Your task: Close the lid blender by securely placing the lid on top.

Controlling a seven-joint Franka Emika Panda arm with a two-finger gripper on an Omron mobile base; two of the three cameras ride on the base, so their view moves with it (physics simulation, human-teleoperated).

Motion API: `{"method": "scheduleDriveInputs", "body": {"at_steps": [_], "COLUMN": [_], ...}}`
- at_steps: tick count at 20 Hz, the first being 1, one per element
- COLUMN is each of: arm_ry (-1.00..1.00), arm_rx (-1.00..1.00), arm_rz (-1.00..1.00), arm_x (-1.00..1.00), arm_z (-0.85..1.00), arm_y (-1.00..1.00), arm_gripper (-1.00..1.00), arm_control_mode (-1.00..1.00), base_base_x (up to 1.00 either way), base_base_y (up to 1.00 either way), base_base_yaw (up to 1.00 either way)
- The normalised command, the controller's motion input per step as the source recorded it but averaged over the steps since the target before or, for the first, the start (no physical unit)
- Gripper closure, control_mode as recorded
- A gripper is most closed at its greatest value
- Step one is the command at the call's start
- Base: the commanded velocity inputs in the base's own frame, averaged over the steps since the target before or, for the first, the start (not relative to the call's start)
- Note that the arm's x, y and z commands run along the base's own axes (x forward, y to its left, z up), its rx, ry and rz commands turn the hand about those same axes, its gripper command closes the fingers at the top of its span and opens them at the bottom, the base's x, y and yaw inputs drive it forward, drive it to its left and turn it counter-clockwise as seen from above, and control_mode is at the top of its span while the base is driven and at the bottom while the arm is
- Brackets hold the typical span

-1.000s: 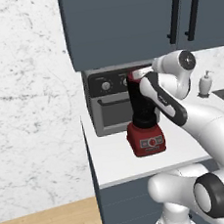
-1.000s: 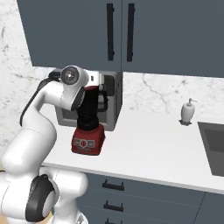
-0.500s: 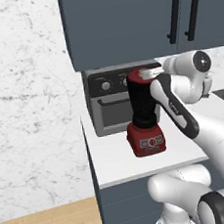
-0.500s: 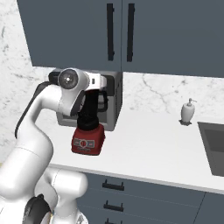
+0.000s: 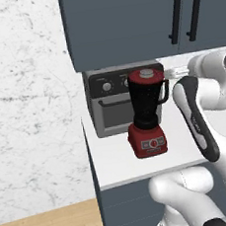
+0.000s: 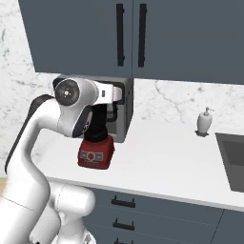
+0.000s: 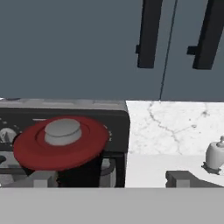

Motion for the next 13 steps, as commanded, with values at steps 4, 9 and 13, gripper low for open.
{"method": "scheduleDriveInputs", "body": {"at_steps": [4, 9, 13], "arm_ry": [-0.14, -0.04, 0.00], "arm_rx": [0.01, 0.01, 0.00], "arm_rz": [-0.11, -0.11, 0.00], "arm_x": [-0.92, -0.88, -0.32], "arm_z": [0.00, -0.04, -0.14], "arm_y": [-0.79, -0.91, -0.48], "arm_gripper": [-1.00, -1.00, -1.00], "arm_control_mode": [-1.00, -1.00, -1.00], "base_base_x": [0.00, 0.00, 0.00], "base_base_y": [0.00, 0.00, 0.00], "base_base_yaw": [0.00, 0.00, 0.00]}}
